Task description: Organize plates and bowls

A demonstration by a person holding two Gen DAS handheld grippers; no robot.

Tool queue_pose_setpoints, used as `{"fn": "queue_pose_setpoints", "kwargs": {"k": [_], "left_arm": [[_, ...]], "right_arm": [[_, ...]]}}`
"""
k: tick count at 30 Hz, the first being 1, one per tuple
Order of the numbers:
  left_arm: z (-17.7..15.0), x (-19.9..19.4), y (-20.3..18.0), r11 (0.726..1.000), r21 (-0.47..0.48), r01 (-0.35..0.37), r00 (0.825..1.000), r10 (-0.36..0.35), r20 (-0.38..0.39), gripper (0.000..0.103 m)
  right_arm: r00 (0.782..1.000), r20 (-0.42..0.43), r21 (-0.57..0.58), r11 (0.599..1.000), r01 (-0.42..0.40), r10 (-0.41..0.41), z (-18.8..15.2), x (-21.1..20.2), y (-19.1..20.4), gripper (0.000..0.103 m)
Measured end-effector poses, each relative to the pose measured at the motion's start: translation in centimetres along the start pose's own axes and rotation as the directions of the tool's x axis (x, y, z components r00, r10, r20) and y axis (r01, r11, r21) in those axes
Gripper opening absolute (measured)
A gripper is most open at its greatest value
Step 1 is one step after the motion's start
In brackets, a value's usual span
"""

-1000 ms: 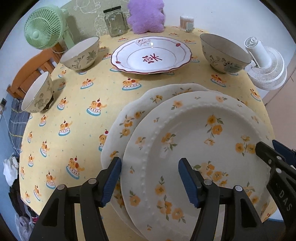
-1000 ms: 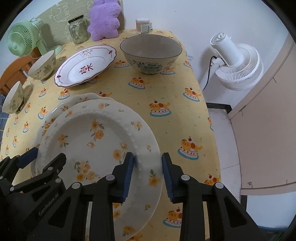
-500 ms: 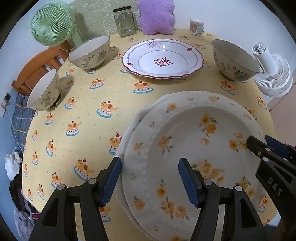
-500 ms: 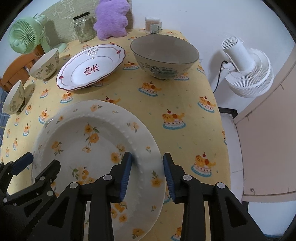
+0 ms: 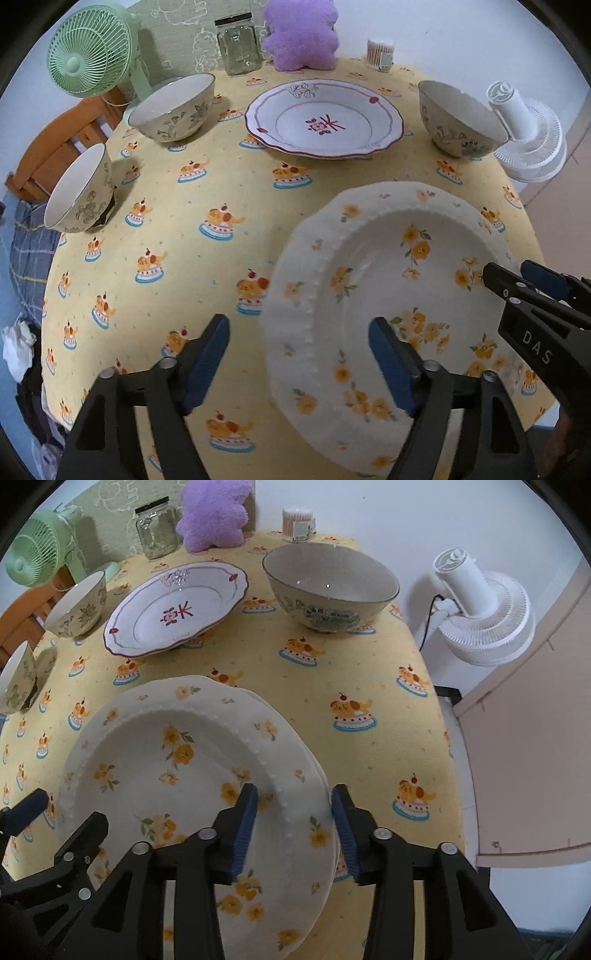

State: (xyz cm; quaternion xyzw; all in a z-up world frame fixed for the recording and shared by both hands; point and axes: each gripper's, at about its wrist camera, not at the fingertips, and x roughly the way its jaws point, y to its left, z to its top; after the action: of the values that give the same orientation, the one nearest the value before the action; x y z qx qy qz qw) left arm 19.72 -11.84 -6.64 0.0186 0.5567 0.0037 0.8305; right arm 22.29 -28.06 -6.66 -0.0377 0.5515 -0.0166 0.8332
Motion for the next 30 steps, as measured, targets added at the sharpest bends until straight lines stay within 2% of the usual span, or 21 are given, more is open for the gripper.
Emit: {"fn": "queue_pose_setpoints", "kwargs": {"k": [2, 3, 8, 12, 19, 24, 27, 30], "left_arm": [[0.0, -0.2, 0.8, 1.0, 0.02, 0.022, 1.0, -0.022, 0.006, 0.084], [0.1, -0.4, 1.4, 0.999, 0.036, 0.038, 0.999, -0.038, 0.011, 0.086], [0.7, -1.3, 4.0, 0.993, 0.071, 0.092, 0.994, -0.095, 0.046, 0.09], [1.7, -2.5, 6.4, 0.987, 0.105, 0.122, 0.986, -0.133, 0.104, 0.095], [4.3, -3.7, 10.0, 0.981, 0.117, 0.157, 0.972, -0.175, 0.159, 0.095], [6.2, -3.7, 10.7, 0.982, 0.13, 0.136, 0.969, -0.16, 0.189, 0.095], [7.3, -2.9, 10.6, 0.98, 0.125, 0.155, 0.965, -0.177, 0.192, 0.095], [8.6, -1.8, 10.1, 0.981, 0.119, 0.151, 0.964, -0.173, 0.2, 0.094]], "right_arm": [[1.0, 0.026, 0.028, 1.0, 0.001, -0.002, -0.1, -1.0, 0.5, 0.071], [0.999, 0.041, 0.038, 0.999, 0.001, -0.003, -0.1, -1.6, 0.9, 0.075], [0.997, 0.073, 0.086, 0.996, 0.002, -0.009, -0.2, -3.7, 3.8, 0.075], [0.994, 0.106, 0.129, 0.992, -0.014, 0.0, 0.3, -5.1, 6.5, 0.075], [0.986, 0.166, 0.179, 0.984, -0.025, -0.005, 2.0, -7.3, 10.2, 0.075], [0.983, 0.183, 0.176, 0.984, -0.006, -0.027, 4.0, -7.9, 11.4, 0.075], [0.985, 0.169, 0.171, 0.985, 0.004, -0.034, 5.4, -7.4, 11.4, 0.075], [0.989, 0.146, 0.187, 0.982, -0.022, -0.006, 6.8, -6.0, 10.8, 0.075]]}}
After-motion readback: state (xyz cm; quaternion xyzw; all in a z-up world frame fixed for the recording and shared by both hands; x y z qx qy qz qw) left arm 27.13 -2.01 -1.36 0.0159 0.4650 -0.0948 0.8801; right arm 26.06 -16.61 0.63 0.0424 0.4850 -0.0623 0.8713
